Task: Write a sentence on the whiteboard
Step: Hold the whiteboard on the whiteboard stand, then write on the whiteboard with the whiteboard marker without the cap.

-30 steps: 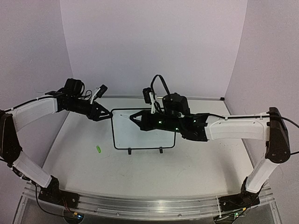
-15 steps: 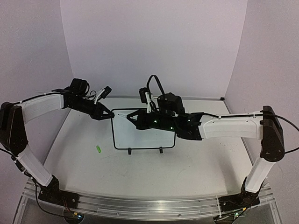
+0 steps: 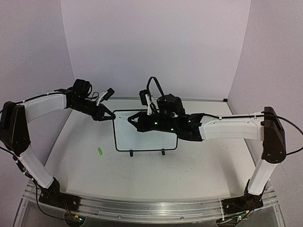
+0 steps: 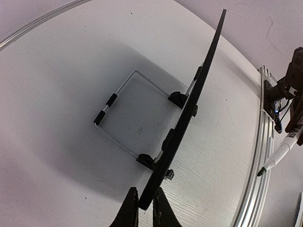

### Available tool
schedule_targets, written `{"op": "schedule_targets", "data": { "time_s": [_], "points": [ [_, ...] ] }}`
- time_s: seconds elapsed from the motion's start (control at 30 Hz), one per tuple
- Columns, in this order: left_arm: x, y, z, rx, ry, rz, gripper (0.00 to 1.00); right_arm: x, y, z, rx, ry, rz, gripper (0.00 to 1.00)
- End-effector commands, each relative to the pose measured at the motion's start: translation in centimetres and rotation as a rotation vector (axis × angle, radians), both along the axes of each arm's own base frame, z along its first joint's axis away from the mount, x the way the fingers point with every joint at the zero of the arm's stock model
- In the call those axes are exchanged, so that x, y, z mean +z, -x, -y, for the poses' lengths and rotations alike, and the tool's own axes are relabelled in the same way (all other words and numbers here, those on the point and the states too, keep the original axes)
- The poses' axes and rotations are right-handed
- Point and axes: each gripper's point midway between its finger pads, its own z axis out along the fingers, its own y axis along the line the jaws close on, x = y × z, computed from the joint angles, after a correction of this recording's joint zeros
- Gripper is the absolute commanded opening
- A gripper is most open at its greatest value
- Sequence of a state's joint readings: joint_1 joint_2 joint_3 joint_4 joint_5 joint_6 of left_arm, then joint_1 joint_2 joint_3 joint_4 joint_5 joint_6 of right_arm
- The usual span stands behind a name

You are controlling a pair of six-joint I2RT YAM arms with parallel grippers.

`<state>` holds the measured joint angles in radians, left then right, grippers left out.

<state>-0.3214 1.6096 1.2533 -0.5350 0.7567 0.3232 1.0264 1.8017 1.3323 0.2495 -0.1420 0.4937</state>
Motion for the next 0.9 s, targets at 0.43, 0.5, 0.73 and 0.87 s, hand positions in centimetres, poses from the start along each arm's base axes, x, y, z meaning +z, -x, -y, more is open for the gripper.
{"op": "schedule_targets", "data": {
  "time_s": [0.43,0.5,0.73,0.87],
  "points": [
    [-0.6,-0.1,-0.8,-0.017,-0.065,0.065,0.00,0.6,-2.7,-1.4,-0.069,0.044,0.072,0.00],
    [-0.7,0.0,-0.8,-0.018,-0.066,0.063,0.00,0.5,-2.7,-1.7,-0.062,0.041,0.070,0.00],
    [-0.7,0.0,-0.8,-0.016,-0.067,0.063,0.00,0.0,-3.0,-2.2,-0.059,0.048,0.069,0.00],
    [-0.7,0.0,-0.8,-0.015,-0.068,0.063,0.00,-0.3,-3.2,-2.5,-0.059,0.050,0.066,0.00]
  ]
}}
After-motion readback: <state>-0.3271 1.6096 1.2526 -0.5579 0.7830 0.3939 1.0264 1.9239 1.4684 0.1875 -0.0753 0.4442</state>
